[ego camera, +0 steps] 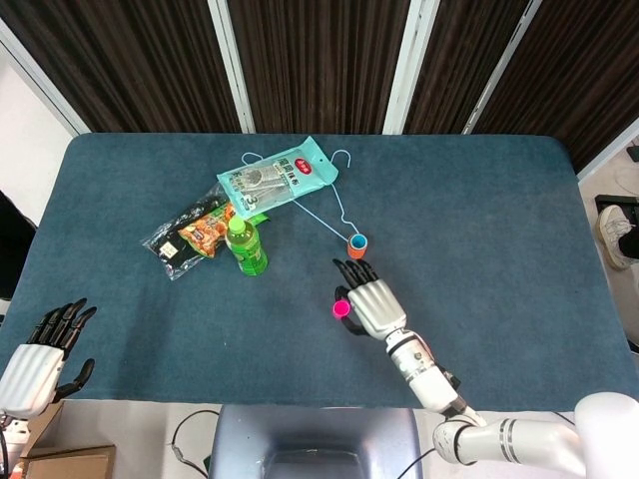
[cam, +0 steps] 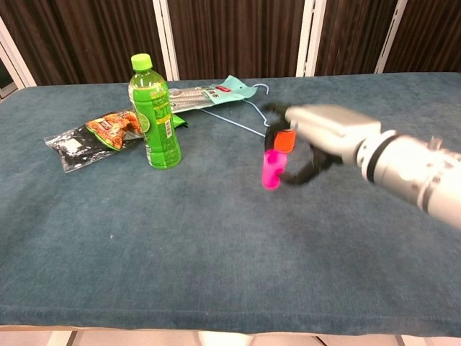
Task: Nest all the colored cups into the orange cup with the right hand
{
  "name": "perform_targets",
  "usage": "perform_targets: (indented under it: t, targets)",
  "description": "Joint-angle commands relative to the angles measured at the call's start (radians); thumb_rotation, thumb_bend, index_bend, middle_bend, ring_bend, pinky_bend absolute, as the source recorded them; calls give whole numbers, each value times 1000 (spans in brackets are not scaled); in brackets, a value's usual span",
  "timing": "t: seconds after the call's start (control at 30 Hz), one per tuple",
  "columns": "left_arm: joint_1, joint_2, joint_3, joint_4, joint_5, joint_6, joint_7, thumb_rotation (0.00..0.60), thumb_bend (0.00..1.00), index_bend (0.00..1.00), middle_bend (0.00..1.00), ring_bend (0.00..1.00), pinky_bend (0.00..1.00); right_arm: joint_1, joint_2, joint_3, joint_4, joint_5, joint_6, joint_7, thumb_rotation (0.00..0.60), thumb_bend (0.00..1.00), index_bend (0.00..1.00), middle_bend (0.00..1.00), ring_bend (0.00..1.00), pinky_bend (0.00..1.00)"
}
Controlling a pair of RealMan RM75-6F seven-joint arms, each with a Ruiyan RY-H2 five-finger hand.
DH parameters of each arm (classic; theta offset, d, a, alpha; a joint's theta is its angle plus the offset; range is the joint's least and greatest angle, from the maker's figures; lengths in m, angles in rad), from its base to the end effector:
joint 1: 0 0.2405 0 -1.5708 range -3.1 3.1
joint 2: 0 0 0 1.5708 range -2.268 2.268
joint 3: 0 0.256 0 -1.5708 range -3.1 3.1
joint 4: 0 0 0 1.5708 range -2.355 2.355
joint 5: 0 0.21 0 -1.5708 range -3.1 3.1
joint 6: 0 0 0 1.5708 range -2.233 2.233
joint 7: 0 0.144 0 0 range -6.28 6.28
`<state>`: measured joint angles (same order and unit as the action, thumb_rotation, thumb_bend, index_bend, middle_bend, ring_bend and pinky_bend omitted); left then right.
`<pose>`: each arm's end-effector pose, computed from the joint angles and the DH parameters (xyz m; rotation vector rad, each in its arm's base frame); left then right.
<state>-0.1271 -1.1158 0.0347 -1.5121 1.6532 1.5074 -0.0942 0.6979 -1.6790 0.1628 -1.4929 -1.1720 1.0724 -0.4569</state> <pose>-0.3096 0.1762 0.1520 -1.5759 -0.8600 -0.9594 -0.1255 -0.3134 -0.0450 1.8704 -0.8885 0.9964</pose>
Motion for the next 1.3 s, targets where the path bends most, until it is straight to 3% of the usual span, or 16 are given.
perform_targets:
  t: [0.03,0.2,0.33,0.63,1.03,1.13,1.3]
  targets:
    - [-1,-1,0,-1,0,-2,4,600,435,0,0,0,108,32,-60,114,137,-15,87,11,600,480,650,62,0,0]
    - [-4,-5,0,-3,-2,-10,16,600,436,0,0,0,108,112,-134,231,310,79,61,-25,600,480,649,62,0,0]
    - [-6,-6,-2,-2,-9,-16,17,600,435,0,0,0,108,155,-179,264,413,132,35,-52,600,480,649,62,0,0]
    - [-9,-3,-6,-1,-19,-25,12,600,436,0,0,0,109,190,-243,259,544,180,-24,-47,600,480,650,62,0,0]
    - [-8,-2,-5,-1,-17,-23,10,600,435,0,0,0,109,198,-268,243,596,190,-49,-38,600,480,612,62,0,0]
    - [-9,-3,-5,-1,-18,-25,10,600,435,0,0,0,109,197,-267,241,597,209,-67,-55,600,479,524,64,0,0]
    - [-10,-3,-3,0,-15,-26,12,600,435,0,0,0,109,174,-224,238,527,256,-101,-89,600,479,62,0,0,0]
